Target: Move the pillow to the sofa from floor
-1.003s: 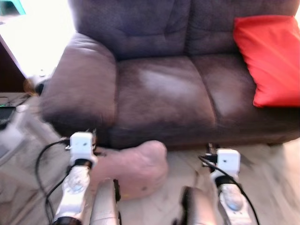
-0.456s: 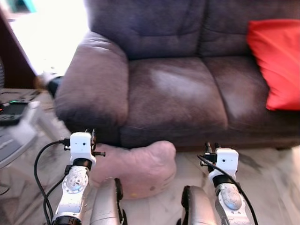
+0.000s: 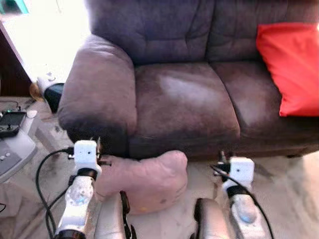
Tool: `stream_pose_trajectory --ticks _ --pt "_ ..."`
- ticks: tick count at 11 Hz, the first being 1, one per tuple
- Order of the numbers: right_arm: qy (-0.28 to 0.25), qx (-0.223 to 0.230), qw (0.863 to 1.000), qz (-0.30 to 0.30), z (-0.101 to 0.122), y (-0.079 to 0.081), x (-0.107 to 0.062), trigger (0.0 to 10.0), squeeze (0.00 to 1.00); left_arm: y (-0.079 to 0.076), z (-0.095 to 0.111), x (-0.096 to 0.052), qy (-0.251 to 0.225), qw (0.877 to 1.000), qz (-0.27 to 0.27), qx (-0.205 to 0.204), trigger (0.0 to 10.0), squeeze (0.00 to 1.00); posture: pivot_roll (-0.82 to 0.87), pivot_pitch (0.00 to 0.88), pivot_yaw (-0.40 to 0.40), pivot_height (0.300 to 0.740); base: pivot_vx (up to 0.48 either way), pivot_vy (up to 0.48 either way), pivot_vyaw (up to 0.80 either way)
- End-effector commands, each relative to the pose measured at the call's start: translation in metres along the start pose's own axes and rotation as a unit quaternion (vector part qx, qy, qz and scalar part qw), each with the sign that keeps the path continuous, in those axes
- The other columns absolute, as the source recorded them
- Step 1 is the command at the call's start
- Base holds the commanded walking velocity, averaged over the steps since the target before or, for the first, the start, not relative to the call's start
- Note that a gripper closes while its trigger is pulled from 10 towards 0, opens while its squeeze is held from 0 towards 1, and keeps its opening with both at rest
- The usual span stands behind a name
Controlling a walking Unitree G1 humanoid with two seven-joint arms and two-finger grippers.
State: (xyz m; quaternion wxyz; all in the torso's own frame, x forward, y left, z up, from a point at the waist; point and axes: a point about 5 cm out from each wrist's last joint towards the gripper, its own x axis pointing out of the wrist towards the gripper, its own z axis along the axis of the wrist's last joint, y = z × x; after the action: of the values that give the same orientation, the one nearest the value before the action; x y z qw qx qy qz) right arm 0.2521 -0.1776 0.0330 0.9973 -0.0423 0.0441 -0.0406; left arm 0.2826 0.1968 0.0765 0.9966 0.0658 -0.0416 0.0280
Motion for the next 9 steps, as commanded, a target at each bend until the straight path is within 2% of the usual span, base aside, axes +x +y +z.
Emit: stream_pose_trajectory --ticks 1,7,9 --pt "0.001 -0.002 1.000 -0.006 -0.0007 -0.0051 -0.0006 10.0 0.00 -0.0021 -0.0031 -0.0010 0.010 1.000 -0.005 -0.004 10.0 0.00 0.03 0.099 -0.026 0.571 0.000 0.000 0.00" --pt "0.006 -0.005 1.000 -0.002 -0.0038 -0.0044 -0.0012 10.0 0.00 -0.0056 -0.0010 0.0002 0.006 1.000 -0.019 0.005 10.0 0.00 0.03 0.098 -0.024 0.571 0.000 0.000 0.00" --pt "0.006 0.006 1.000 -0.008 -0.0040 -0.0051 -0.0013 10.0 0.00 -0.0065 -0.0015 0.0001 0.008 1.000 -0.021 0.006 10.0 0.00 0.03 0.096 -0.026 0.571 0.000 0.000 0.23"
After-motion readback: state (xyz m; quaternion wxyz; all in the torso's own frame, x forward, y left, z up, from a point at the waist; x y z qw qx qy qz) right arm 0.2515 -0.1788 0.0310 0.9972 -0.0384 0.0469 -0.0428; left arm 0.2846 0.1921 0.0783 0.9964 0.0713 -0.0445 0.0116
